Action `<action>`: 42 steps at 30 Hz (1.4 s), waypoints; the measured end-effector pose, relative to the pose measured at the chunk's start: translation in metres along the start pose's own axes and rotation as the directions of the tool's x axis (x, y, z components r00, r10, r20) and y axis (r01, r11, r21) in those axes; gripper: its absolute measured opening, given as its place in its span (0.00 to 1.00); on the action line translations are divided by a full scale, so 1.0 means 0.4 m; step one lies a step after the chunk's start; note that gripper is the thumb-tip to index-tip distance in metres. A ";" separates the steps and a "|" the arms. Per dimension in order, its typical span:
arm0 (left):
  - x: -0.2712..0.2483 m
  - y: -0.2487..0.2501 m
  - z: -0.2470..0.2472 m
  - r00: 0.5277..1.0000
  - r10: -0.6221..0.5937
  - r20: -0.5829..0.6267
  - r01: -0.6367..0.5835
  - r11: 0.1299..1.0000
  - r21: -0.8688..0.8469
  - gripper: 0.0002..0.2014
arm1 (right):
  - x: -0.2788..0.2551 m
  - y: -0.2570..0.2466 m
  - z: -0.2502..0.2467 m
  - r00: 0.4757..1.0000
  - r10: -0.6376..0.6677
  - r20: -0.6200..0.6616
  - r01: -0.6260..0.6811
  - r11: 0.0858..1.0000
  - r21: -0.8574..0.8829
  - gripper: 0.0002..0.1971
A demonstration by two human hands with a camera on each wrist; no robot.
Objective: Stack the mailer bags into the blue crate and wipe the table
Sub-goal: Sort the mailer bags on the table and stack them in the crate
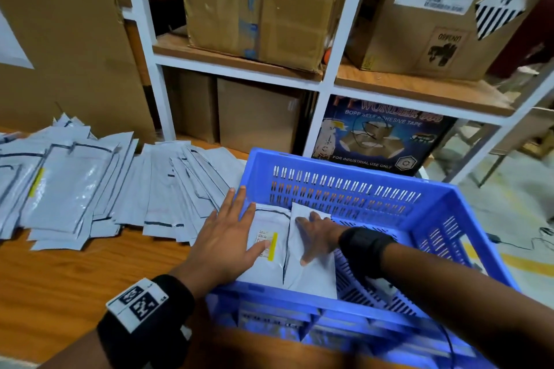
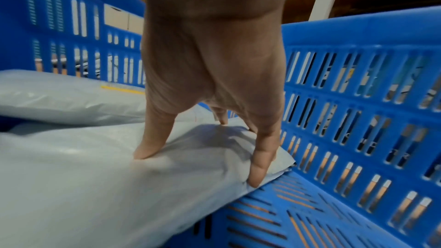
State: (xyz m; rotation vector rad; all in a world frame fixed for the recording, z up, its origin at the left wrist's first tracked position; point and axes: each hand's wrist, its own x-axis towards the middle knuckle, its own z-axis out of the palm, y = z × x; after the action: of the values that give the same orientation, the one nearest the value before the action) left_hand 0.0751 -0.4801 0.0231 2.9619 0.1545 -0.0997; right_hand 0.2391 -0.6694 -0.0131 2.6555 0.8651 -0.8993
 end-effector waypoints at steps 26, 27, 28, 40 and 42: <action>-0.045 0.010 -0.301 0.893 0.197 -0.404 -0.341 0.882 -0.324 0.35 | -0.472 -0.099 -0.211 0.628 0.077 -0.774 0.258 0.918 0.300 0.43; -0.072 0.012 -0.299 0.877 0.195 -0.438 -0.359 0.873 -0.330 0.34 | -0.496 -0.115 -0.184 0.584 0.080 -0.808 0.310 0.898 0.313 0.43; -0.097 0.013 -0.291 0.861 0.191 -0.471 -0.374 0.865 -0.334 0.33 | -0.514 -0.129 -0.153 0.538 0.097 -0.837 0.366 0.868 0.336 0.42; -0.500 -0.027 -0.011 0.884 -0.039 -0.466 -0.168 0.904 -0.393 0.31 | -0.583 -0.372 0.256 0.321 0.267 -0.909 0.682 0.601 0.417 0.33; -0.554 -0.065 0.026 0.895 -0.067 -0.441 -0.125 0.911 -0.393 0.32 | -0.579 -0.424 0.301 0.355 0.227 -0.907 0.678 0.605 0.417 0.33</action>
State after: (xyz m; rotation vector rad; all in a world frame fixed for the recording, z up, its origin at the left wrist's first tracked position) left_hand -0.1482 -0.4781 0.0252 2.5069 0.1637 0.5565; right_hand -0.0687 -0.6842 0.0316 3.9216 1.3742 0.6641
